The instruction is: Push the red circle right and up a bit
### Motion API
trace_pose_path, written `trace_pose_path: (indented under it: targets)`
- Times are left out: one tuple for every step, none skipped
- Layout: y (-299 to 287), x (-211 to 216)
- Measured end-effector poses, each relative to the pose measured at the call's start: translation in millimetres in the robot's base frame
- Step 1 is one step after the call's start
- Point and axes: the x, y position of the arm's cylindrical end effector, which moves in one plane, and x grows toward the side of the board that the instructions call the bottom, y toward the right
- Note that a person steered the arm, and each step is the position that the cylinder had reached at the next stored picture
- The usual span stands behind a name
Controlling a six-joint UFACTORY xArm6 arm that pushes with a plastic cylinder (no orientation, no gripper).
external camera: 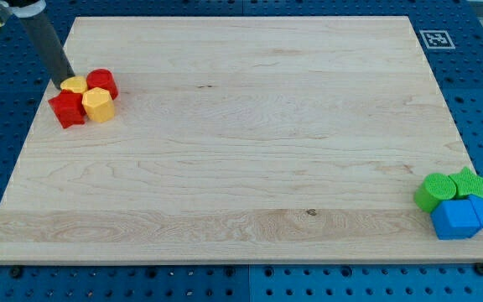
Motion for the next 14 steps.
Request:
trace_pose_path:
  targets:
    - [18,5]
    - [43,18]
    - [72,31]
    - [99,45]
    - [120,56]
    - [142,72]
    - [159,76]
    - [155,74]
    - [135,74]
    - [113,65]
    - [97,40]
    - [86,18]
    - [68,10]
    - [43,10]
